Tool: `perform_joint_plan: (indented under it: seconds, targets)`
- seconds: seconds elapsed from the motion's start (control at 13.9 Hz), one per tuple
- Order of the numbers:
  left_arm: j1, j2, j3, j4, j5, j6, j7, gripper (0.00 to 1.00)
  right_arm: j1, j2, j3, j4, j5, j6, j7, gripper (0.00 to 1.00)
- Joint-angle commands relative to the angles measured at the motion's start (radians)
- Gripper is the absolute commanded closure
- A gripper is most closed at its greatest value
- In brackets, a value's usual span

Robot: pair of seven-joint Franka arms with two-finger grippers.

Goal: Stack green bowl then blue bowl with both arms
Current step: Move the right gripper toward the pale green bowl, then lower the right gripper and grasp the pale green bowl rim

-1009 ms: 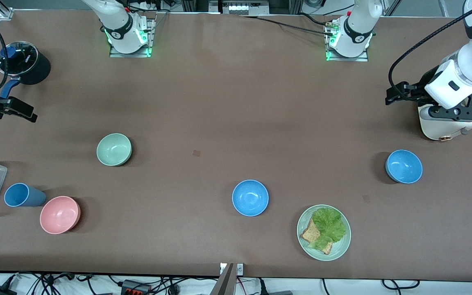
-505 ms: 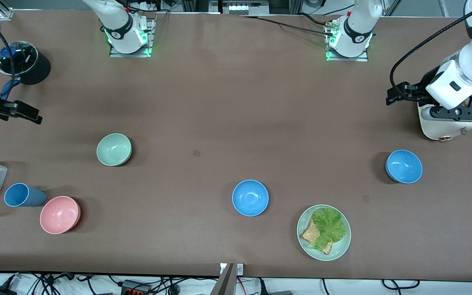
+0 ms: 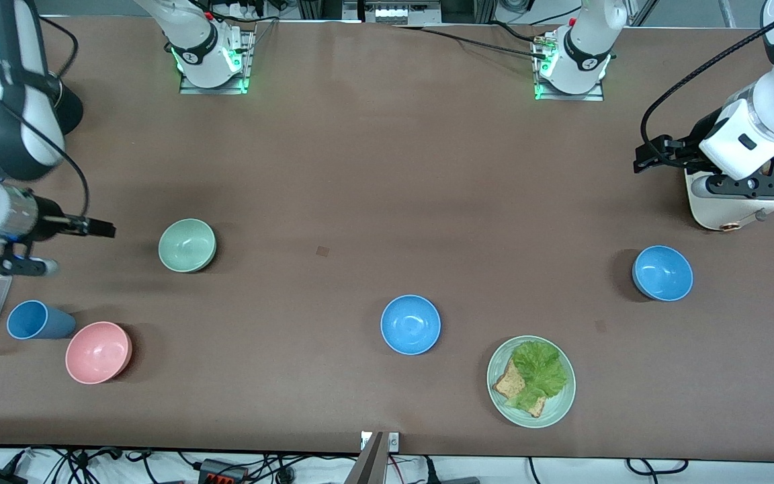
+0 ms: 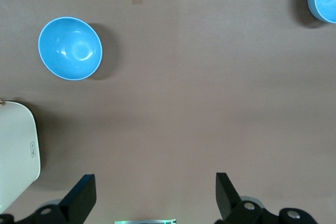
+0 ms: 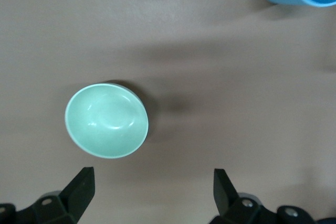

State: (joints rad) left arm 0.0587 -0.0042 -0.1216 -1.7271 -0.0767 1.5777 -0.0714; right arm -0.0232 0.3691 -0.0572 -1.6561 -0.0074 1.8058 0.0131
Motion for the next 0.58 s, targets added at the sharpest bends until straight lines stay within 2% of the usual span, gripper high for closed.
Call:
perform_joint_plan:
  seconds: [0.0,0.22,0.5]
  targets:
    - [0.007,-0.01,-0.01,-0.005,0.02,0.001,-0.011,0.0,0.002,0.118,0.002,0.006,-0.014,0.049,-0.01,0.0]
    - [0.006,-0.007,-0.015,0.014,0.02,-0.001,-0.011,0.0,0.005,0.192,0.003,0.006,-0.003,0.061,-0.008,0.0]
    - [0.004,-0.003,-0.015,0.017,0.02,-0.001,-0.013,0.0,0.032,0.241,0.005,0.004,0.001,0.055,-0.007,0.0]
